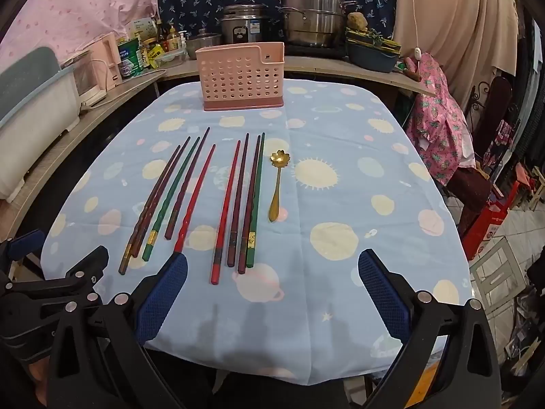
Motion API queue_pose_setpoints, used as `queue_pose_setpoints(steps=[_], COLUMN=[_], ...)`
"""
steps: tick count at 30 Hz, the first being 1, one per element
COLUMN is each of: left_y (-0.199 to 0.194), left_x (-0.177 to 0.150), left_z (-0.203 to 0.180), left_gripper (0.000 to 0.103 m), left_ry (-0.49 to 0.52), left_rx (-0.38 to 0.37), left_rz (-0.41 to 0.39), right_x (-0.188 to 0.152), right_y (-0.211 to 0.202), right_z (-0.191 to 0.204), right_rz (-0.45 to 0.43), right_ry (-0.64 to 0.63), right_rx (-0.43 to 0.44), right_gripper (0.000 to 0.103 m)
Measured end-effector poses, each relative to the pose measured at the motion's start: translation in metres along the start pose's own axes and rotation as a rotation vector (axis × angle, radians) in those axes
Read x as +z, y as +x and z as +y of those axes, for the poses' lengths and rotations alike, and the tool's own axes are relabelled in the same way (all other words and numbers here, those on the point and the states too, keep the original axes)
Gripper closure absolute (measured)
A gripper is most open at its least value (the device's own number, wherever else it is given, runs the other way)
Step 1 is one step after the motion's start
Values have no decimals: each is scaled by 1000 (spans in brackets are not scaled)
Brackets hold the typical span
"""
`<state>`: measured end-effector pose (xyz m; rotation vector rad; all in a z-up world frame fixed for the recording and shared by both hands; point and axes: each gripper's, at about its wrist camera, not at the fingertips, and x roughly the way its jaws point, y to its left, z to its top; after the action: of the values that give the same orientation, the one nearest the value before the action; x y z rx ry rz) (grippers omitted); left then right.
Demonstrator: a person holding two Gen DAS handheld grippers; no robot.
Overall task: Organize utensils
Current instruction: 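Move left gripper to the brown gold-banded chopstick while right gripper approaches the gold spoon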
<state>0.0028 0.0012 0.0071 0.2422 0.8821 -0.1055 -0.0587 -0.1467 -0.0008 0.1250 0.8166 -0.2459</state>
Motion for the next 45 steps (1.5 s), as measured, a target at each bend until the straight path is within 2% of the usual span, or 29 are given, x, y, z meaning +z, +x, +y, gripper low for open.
queue_pose_setpoints(steps=[16, 22, 29, 37, 45], left_y=[0, 4, 27, 66, 87], left_x=[0, 1, 2, 4, 7], left_z=[-1, 2, 14, 32, 27], left_gripper=[7, 7, 7, 8, 15], left_ry=[0, -21, -82, -129, -103], left_rx=[-1, -27, -79, -65, -75], left_rz=[3, 28, 100, 144, 180], right_x=[0, 2, 2, 7, 18], right_y=[0, 2, 10, 29, 48], right_z=[-1, -3, -8, -14, -17], right_rz=[-5, 0, 9, 39, 54], right_ry=[1, 5, 29, 52, 59], right_rx=[-3, -1, 11, 16, 23], right_gripper=[7, 7, 7, 7, 7])
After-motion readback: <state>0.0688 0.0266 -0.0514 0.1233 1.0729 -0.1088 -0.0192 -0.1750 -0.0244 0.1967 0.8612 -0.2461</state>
